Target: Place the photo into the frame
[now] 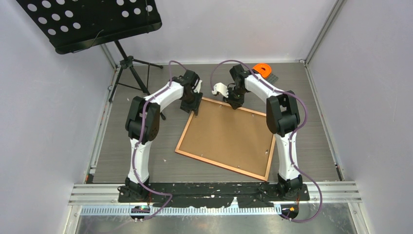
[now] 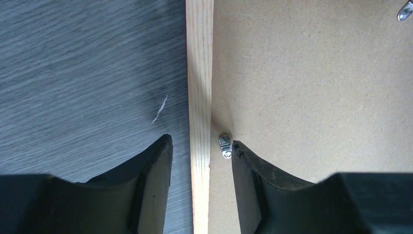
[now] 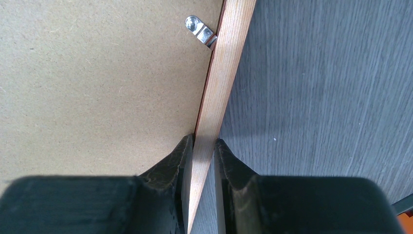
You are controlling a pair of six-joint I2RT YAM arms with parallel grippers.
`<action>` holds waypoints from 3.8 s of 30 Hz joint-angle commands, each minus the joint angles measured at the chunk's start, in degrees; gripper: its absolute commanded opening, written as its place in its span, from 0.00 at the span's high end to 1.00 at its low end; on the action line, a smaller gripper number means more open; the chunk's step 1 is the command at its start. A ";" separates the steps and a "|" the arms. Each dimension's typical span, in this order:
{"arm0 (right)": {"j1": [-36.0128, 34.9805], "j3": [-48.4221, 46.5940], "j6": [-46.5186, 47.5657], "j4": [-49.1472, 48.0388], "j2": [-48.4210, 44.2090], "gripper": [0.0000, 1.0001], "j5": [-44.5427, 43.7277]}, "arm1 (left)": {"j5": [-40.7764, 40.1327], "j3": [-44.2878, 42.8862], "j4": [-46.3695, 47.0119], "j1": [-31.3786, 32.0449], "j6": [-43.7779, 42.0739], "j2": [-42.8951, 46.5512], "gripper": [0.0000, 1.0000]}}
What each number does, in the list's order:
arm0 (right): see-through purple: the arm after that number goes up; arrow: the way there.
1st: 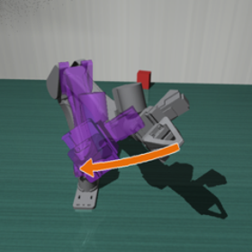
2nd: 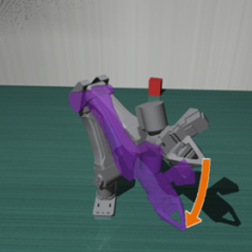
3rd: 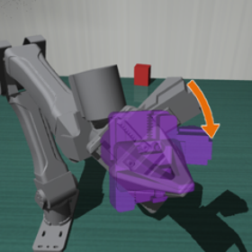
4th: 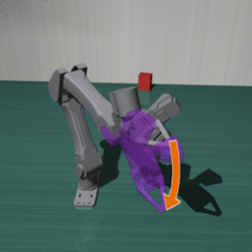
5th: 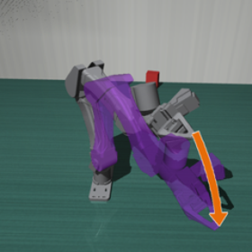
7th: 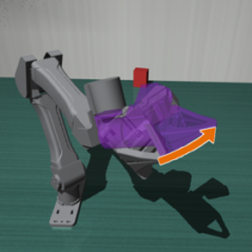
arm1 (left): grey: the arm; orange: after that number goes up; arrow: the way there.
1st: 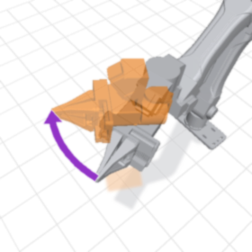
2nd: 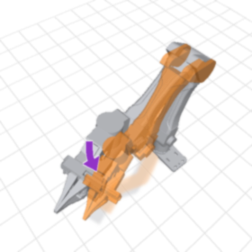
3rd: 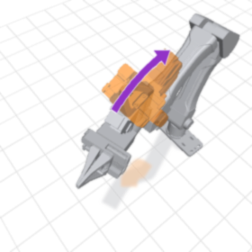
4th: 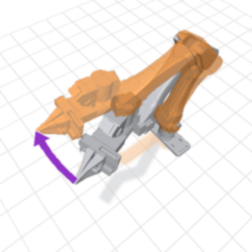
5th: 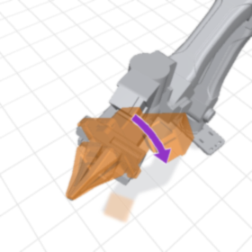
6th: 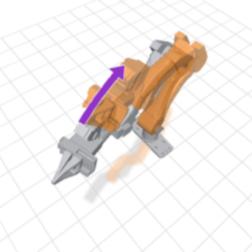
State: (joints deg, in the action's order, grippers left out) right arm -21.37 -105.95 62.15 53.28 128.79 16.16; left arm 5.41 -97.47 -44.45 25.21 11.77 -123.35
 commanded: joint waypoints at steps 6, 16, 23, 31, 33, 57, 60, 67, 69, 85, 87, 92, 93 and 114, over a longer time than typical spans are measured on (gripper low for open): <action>-0.70 1.96 0.59 -0.02 -0.33 0.94 0.83 | -0.65 -1.69 1.02 -0.16 -0.05 0.11 0.48; -0.70 2.01 0.34 0.05 -0.25 0.94 0.71 | -1.37 -1.46 1.09 0.16 0.62 -0.47 0.44; -0.70 2.04 0.21 0.10 -0.45 0.94 0.79 | -2.54 -1.02 1.78 0.97 0.58 -0.57 0.49; -0.70 2.00 0.21 0.11 -0.25 0.94 0.84 | -3.82 0.35 3.21 1.57 1.06 0.16 0.49; -0.70 2.05 0.22 0.15 -0.29 0.94 0.88 | -4.20 0.27 3.36 1.72 1.13 0.12 0.49; -0.68 2.19 0.03 0.07 -0.28 0.94 0.56 | -4.89 4.45 4.72 2.12 0.40 2.59 0.51; -0.69 2.36 0.03 0.05 -0.33 0.94 0.43 | -4.90 4.50 4.77 2.12 0.36 2.94 0.51; -0.64 2.43 -0.01 0.03 -0.29 0.94 0.40 | -4.86 5.65 5.01 2.03 0.27 4.35 0.51; -0.69 2.38 -0.09 0.07 -0.20 0.94 0.44 | -4.61 5.73 4.99 2.03 0.25 4.69 0.49; -0.69 2.88 -0.22 0.07 -0.51 0.94 0.22 | -4.36 3.05 4.52 1.73 0.36 2.32 0.57; -0.65 2.90 -0.22 0.07 -0.49 0.94 0.17 | -4.43 3.07 4.62 1.53 0.27 2.53 0.59; -0.62 2.77 -0.11 0.05 -0.23 0.94 0.18 | -4.16 3.32 4.63 1.00 0.34 3.31 0.61; -0.68 2.70 -0.11 0.07 -0.22 0.94 0.14 | -4.10 3.46 4.76 0.90 0.36 3.49 0.61; -0.69 2.82 -0.43 -0.14 0.02 0.94 0.03 | -2.87 6.28 5.66 0.81 0.80 6.43 0.74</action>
State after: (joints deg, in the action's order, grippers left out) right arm -21.37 -104.88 61.23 52.16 128.20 15.94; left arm 2.24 -91.88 -38.83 26.44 12.08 -120.36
